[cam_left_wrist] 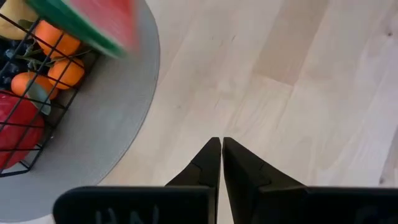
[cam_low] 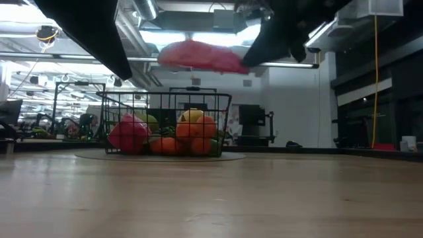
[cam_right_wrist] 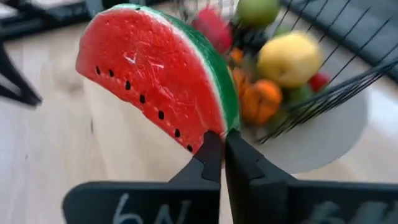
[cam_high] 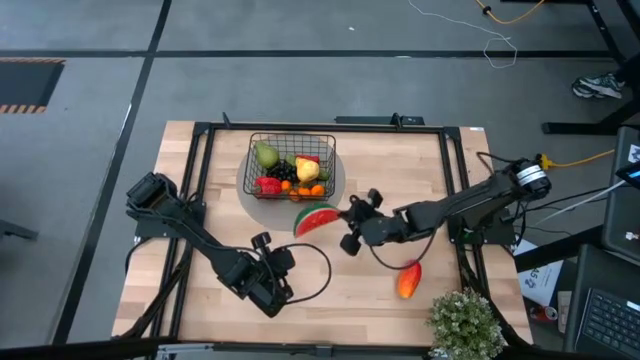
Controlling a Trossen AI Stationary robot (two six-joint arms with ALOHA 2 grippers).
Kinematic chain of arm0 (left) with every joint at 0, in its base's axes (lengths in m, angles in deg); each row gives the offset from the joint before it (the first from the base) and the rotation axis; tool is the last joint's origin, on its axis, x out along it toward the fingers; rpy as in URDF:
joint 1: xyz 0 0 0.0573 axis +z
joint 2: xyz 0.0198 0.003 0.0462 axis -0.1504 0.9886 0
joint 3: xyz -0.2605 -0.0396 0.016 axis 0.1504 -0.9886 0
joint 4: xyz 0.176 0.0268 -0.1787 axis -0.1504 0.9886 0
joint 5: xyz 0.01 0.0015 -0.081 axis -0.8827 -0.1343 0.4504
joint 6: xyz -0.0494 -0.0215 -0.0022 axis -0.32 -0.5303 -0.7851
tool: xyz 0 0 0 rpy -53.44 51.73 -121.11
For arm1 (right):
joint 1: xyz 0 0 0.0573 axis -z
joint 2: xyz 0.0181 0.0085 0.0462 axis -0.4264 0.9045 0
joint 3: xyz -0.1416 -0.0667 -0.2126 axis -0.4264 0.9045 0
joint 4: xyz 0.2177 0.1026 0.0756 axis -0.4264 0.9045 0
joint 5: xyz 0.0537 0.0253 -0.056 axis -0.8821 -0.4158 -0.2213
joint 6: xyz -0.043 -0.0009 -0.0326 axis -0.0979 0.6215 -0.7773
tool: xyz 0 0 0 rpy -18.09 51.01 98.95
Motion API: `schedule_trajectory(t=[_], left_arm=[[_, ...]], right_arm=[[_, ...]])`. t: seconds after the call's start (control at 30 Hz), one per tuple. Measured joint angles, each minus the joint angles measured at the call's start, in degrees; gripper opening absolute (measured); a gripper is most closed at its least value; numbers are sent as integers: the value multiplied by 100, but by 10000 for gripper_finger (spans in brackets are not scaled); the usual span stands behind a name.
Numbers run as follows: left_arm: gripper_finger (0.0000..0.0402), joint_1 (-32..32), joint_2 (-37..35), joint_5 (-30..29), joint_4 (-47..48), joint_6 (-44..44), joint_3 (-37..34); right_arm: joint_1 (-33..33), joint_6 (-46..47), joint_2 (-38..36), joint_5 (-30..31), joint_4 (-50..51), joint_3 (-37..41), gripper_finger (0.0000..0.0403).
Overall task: Build produce basket
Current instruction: Put the green watermelon into the wire basket
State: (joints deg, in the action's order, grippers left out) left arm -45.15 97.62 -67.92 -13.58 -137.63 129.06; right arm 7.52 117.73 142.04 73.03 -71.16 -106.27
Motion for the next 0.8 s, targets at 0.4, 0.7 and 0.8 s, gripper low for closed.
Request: schedule_trajectory(t=[0.4,0.7,0.8], left_arm=[[14,3,0,-24,-1,2,0],[14,3,0,-26,17,49,0],[14,3,0,-26,19,101,0]], right_arm=[[359,-1246,-791,817,-704,-4,0],[938,-1902,-838,138,-1955,-4,0],[1141,-1893,-835,-411,-2169,-4,0]])
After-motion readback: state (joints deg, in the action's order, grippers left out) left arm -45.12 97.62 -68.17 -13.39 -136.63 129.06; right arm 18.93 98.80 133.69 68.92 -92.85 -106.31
